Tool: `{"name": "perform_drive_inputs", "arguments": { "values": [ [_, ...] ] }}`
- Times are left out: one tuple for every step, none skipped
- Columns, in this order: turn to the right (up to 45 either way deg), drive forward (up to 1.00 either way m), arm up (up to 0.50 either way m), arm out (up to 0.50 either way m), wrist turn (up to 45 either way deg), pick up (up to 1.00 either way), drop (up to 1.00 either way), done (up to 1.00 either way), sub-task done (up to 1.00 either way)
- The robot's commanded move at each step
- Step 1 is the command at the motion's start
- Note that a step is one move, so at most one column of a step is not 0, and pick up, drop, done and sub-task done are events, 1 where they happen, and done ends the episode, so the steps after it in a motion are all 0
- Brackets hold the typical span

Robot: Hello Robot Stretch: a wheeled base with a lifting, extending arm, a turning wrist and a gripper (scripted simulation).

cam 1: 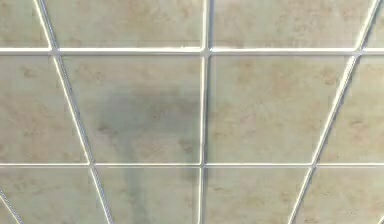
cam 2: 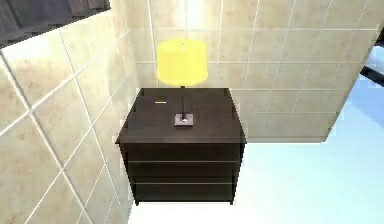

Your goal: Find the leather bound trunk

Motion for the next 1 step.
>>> {"name": "perform_drive_inputs", "arguments": {
  "values": [
    [-45.0,0.00,0.00,0.00,0.0,0.00,0.00,0.00,0.00]
  ]
}}
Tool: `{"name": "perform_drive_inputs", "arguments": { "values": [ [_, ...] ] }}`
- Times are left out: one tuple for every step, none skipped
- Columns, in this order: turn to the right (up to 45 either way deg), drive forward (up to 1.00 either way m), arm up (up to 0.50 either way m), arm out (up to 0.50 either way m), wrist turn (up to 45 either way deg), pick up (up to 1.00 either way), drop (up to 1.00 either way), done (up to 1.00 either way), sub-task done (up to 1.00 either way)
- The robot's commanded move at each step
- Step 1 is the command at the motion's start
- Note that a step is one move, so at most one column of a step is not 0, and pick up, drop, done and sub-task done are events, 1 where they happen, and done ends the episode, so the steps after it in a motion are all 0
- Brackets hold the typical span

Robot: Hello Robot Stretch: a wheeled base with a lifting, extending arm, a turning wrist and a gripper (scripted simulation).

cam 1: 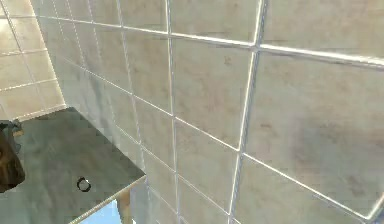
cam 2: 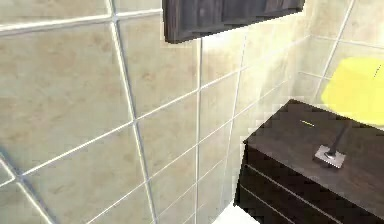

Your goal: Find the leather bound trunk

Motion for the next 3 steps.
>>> {"name": "perform_drive_inputs", "arguments": {
  "values": [
    [-45.0,0.00,0.00,0.00,0.0,0.00,0.00,0.00,0.00],
    [-45.0,0.00,0.00,0.00,0.0,0.00,0.00,0.00,0.00],
    [-45.0,0.00,0.00,0.00,0.0,0.00,0.00,0.00,0.00]
  ]
}}
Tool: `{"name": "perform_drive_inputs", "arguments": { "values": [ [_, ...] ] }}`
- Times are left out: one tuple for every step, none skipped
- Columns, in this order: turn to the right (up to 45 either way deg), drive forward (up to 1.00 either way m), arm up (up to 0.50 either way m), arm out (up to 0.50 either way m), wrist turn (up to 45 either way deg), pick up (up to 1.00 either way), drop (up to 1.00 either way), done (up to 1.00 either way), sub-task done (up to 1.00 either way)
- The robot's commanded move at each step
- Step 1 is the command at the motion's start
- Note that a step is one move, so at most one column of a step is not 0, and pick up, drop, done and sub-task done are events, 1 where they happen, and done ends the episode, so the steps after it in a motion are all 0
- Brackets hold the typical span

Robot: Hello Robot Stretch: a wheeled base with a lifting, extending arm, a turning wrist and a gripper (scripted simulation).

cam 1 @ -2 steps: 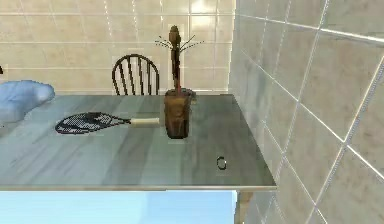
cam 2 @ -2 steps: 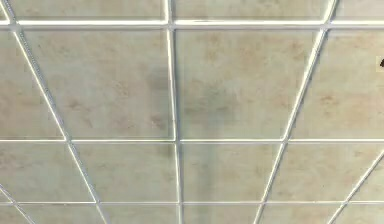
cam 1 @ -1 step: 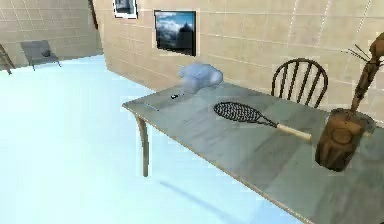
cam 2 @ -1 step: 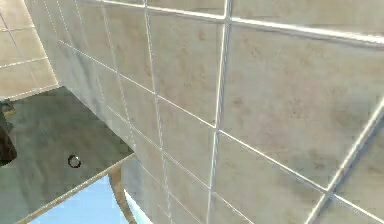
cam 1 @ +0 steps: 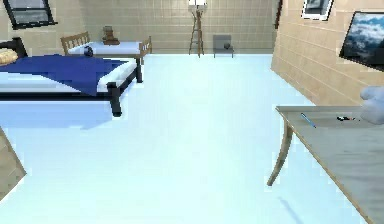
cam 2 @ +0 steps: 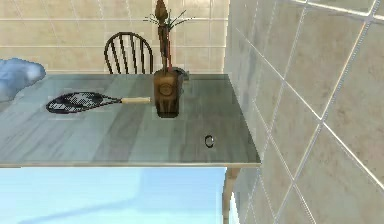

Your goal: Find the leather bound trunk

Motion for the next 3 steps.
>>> {"name": "perform_drive_inputs", "arguments": {
  "values": [
    [0.0,0.25,0.00,0.00,0.0,0.00,0.00,0.00,0.00],
    [0.0,1.00,0.00,0.00,0.0,0.00,0.00,0.00,0.00],
    [6.0,0.00,0.00,0.00,0.0,0.00,0.00,0.00,0.00]
  ]
}}
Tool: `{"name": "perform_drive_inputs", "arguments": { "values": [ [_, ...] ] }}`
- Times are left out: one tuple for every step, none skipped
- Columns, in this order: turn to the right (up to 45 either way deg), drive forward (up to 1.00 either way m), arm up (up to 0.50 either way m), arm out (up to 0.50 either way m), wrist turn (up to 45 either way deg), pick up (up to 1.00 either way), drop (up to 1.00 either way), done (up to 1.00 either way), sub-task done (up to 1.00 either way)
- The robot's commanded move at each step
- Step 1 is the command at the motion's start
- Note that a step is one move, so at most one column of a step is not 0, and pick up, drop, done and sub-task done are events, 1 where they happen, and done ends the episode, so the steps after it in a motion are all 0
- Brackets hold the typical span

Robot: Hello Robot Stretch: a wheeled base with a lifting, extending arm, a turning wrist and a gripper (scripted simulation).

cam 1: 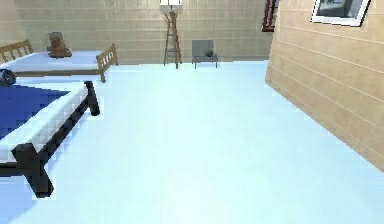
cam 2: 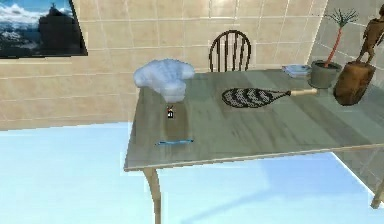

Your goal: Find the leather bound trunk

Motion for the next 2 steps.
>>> {"name": "perform_drive_inputs", "arguments": {
  "values": [
    [0.0,0.35,0.00,0.00,0.0,0.00,0.00,0.00,0.00],
    [12.0,0.00,0.00,0.00,0.0,0.00,0.00,0.00,0.00]
  ]
}}
